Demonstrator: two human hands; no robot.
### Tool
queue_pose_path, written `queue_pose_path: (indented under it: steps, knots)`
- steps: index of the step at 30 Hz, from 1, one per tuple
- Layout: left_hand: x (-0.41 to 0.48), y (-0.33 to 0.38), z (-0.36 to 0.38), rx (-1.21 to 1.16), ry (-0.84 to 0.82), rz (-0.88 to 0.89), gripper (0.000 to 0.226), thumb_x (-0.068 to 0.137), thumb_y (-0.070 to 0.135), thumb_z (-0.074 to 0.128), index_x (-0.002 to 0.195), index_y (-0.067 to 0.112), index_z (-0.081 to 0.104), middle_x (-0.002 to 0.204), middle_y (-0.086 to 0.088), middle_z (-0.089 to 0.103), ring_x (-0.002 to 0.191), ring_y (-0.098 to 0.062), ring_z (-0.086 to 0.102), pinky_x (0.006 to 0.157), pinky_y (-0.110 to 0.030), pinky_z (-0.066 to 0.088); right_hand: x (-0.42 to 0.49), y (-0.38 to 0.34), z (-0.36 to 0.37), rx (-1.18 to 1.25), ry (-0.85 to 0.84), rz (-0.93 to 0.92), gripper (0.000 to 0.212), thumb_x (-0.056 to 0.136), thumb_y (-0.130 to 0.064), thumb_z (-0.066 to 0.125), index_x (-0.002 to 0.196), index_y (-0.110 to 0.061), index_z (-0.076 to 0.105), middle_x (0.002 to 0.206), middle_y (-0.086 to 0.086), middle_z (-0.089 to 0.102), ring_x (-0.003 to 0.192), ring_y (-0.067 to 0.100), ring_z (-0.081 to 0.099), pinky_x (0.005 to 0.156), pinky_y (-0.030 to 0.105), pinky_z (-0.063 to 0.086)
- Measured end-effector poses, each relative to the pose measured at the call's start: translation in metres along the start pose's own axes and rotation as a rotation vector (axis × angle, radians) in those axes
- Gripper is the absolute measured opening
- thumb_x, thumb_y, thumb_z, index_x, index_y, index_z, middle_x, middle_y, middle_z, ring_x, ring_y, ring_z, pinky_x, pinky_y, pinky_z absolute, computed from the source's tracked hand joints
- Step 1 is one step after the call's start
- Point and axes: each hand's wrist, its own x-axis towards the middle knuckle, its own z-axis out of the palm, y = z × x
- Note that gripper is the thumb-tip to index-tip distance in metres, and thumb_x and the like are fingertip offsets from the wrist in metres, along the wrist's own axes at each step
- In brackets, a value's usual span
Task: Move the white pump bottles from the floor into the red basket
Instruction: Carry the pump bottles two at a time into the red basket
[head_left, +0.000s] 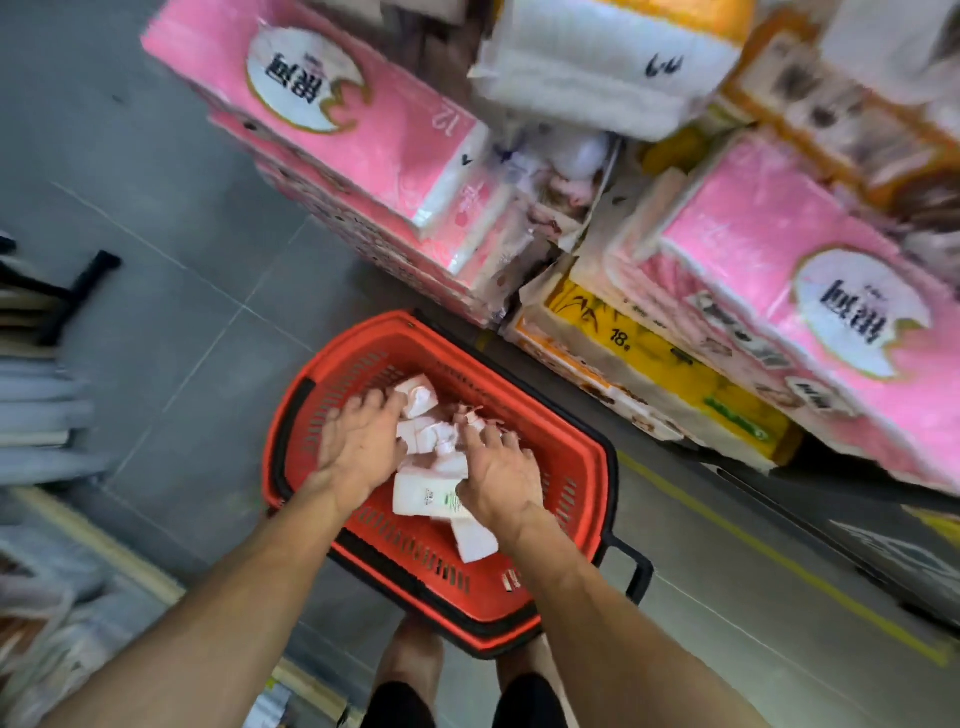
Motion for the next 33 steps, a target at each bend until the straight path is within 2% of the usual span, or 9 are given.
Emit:
queue_pose_path:
  steps: [3, 6, 9, 14, 18, 24, 27, 33]
  knots:
    - [-0.041, 0.019, -0.039, 0.011, 0.044, 0.015, 0.062, 0.091, 0.042, 0.062, 0.146, 0.028, 0.037, 0.135, -0.001, 0.050, 0.121, -0.027, 0.049, 0.101, -0.043, 0.039, -0.040, -0.002, -0.039, 0.018, 0.067, 0.010, 0.067, 0.087, -0.027, 0.071, 0.146, -0.021, 0.039, 0.142, 0.005, 0.048, 0.131, 0.033, 0.043, 0.103, 0.048, 0.044]
    - [-0.076, 0.037, -0.076, 0.035, 0.104, 0.052, 0.061, 0.091, 0.041, 0.062, 0.146, 0.030, 0.038, 0.136, 0.000, 0.050, 0.124, -0.026, 0.049, 0.102, -0.044, 0.039, -0.080, -0.005, -0.071, 0.026, 0.130, 0.011, 0.064, 0.090, -0.032, 0.069, 0.144, -0.020, 0.038, 0.142, 0.007, 0.048, 0.131, 0.033, 0.044, 0.100, 0.047, 0.045]
    - [-0.104, 0.049, -0.107, 0.072, 0.164, 0.095, 0.055, 0.091, 0.043, 0.061, 0.142, 0.032, 0.041, 0.130, 0.002, 0.053, 0.120, -0.026, 0.052, 0.097, -0.043, 0.041, -0.117, -0.006, -0.096, 0.031, 0.171, 0.021, 0.060, 0.090, -0.032, 0.070, 0.141, -0.020, 0.039, 0.140, 0.008, 0.049, 0.130, 0.034, 0.045, 0.098, 0.047, 0.046]
    - [-0.138, 0.058, -0.150, 0.117, 0.229, 0.222, 0.058, 0.089, 0.042, 0.062, 0.143, 0.031, 0.044, 0.129, 0.002, 0.055, 0.119, -0.025, 0.052, 0.096, -0.043, 0.042, -0.178, -0.008, -0.135, 0.055, 0.251, 0.102, 0.061, 0.093, -0.035, 0.067, 0.144, -0.017, 0.038, 0.140, 0.011, 0.048, 0.132, 0.037, 0.043, 0.101, 0.050, 0.045]
    - [-0.159, 0.063, -0.182, 0.172, 0.252, 0.349, 0.062, 0.089, 0.041, 0.061, 0.146, 0.030, 0.039, 0.134, 0.001, 0.053, 0.123, -0.026, 0.051, 0.098, -0.042, 0.041, -0.221, -0.008, -0.151, 0.100, 0.318, 0.201, 0.072, 0.091, -0.032, 0.070, 0.151, -0.019, 0.034, 0.149, 0.010, 0.045, 0.139, 0.037, 0.039, 0.106, 0.052, 0.045]
    - [-0.179, 0.094, -0.222, 0.284, 0.265, 0.541, 0.060, 0.091, 0.038, 0.057, 0.147, 0.031, 0.037, 0.138, 0.001, 0.053, 0.126, -0.025, 0.051, 0.100, -0.041, 0.041, -0.281, -0.002, -0.164, 0.165, 0.451, 0.382, 0.070, 0.092, -0.031, 0.069, 0.150, -0.017, 0.033, 0.146, 0.011, 0.045, 0.137, 0.037, 0.040, 0.102, 0.052, 0.048]
    - [-0.185, 0.124, -0.230, 0.320, 0.277, 0.651, 0.059, 0.088, 0.036, 0.058, 0.145, 0.029, 0.042, 0.132, -0.002, 0.055, 0.120, -0.028, 0.053, 0.097, -0.043, 0.046, -0.316, 0.012, -0.162, 0.201, 0.540, 0.494, 0.059, 0.094, -0.033, 0.065, 0.144, -0.018, 0.038, 0.139, 0.010, 0.050, 0.132, 0.037, 0.044, 0.099, 0.051, 0.046]
    - [-0.231, 0.210, -0.226, 0.458, 0.326, 0.949, 0.067, 0.088, 0.046, 0.062, 0.149, 0.029, 0.039, 0.142, 0.001, 0.053, 0.128, -0.027, 0.053, 0.099, -0.043, 0.046, -0.405, 0.052, -0.142, 0.278, 0.591, 0.705, 0.061, 0.094, -0.034, 0.064, 0.146, -0.017, 0.036, 0.139, 0.011, 0.051, 0.131, 0.037, 0.045, 0.099, 0.051, 0.045]
